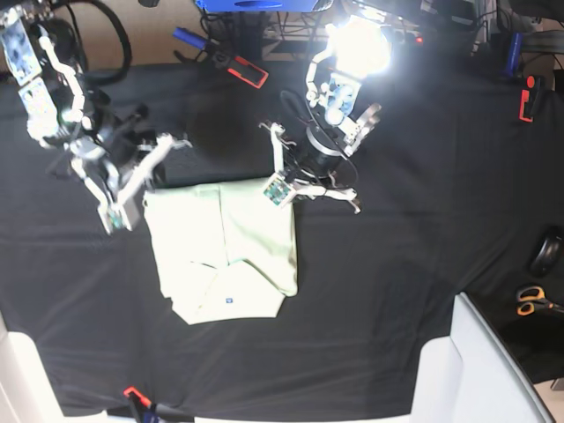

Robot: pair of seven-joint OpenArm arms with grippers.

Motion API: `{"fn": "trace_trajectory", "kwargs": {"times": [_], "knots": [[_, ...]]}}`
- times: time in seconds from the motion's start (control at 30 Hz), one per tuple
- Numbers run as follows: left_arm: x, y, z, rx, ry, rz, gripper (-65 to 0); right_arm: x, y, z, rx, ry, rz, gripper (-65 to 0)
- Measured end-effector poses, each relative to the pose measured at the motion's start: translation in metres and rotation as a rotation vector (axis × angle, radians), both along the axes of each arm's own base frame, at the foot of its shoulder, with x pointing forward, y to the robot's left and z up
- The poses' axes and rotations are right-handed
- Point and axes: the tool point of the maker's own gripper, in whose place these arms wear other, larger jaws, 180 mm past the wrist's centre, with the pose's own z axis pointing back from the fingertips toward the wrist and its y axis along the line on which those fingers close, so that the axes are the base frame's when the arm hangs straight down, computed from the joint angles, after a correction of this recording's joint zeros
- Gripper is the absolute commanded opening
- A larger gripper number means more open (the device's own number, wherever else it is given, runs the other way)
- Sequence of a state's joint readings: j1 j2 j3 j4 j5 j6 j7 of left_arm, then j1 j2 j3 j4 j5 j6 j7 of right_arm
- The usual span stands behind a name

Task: Fold the T-shirt properly
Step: 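Pat the folded shirt's collar edge flat with both grippers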

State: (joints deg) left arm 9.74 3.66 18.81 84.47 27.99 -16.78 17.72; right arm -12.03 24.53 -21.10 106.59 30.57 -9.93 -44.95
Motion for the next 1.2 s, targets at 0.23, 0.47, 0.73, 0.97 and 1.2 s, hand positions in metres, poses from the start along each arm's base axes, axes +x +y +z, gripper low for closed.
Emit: {"fn": "trace_trajectory", "kwargs": {"times": [0.23,0.47,0.73,0.97,1.2], "knots": [[0.016,-0.022,0.005,-0.08,-0.037,-0.012,-65.0,0.034,-0.003,0.001,-0.032,-0.034,0.002,-64.9],[0.031,-0.038,-0.006,-0.097,-0.005,-0.026,-65.0,0.051,0.009,-0.022,-0.057,0.019,0.03,-64.9],[0.033,-0.037,-0.025,-0.08,0.044,-0.033,-65.0,0.061,0.018,-0.051,-0.041,0.021,0.098,-64.9],[0.019,-0.026,-0.045,-0.051,0.092,-0.037,-65.0,0.051,0.01,-0.068,-0.048,0.05,0.072,-64.9],[0.008,-0.015,-0.049,-0.053,0.089,-0.039,-65.0,0.031,0.012,-0.08,-0.037,0.07,0.068,-64.9]]}}
